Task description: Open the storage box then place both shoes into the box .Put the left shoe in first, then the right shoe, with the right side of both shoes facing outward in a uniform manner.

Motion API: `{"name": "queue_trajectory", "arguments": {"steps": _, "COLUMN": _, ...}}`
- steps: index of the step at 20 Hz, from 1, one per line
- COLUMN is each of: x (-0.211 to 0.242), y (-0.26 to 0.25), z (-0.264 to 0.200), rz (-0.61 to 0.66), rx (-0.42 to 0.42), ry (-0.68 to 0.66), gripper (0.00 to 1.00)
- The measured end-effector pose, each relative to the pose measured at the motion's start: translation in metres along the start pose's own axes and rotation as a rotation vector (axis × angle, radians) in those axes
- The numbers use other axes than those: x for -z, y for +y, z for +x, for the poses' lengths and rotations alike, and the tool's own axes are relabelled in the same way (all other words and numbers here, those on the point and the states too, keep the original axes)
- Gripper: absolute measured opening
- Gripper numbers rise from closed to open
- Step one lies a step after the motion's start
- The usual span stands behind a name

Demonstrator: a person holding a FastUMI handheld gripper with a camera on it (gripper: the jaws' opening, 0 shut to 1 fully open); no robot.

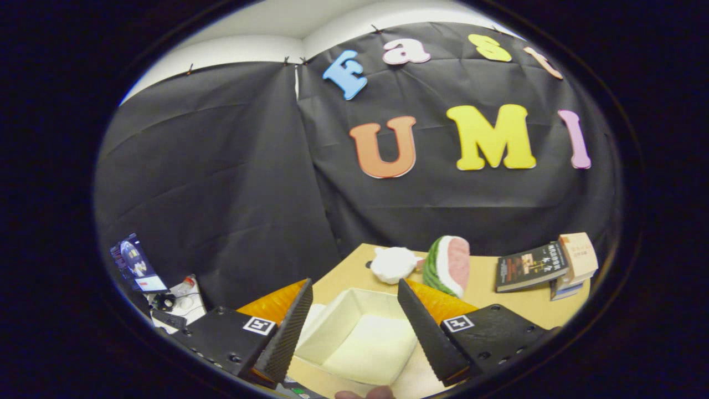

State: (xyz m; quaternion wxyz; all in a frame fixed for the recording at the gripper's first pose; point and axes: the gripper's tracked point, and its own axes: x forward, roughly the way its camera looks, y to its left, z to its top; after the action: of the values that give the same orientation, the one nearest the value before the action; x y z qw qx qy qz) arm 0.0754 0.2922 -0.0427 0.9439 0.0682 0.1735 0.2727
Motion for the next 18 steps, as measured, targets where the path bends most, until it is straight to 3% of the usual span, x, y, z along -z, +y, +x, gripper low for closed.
{"name": "queue_trajectory", "arguments": {"steps": 8, "x": -0.002, "y": -0.140, "z": -0.080, "rz": 0.021, "rx": 0.281, "ry": -0.093, "gripper": 0.94}}
{"name": "queue_trajectory", "arguments": {"steps": 18, "x": 0.048, "y": -0.283, "z": -0.180, "rz": 0.084, "rx": 0.544, "ry": -0.087, "gripper": 0.94}}
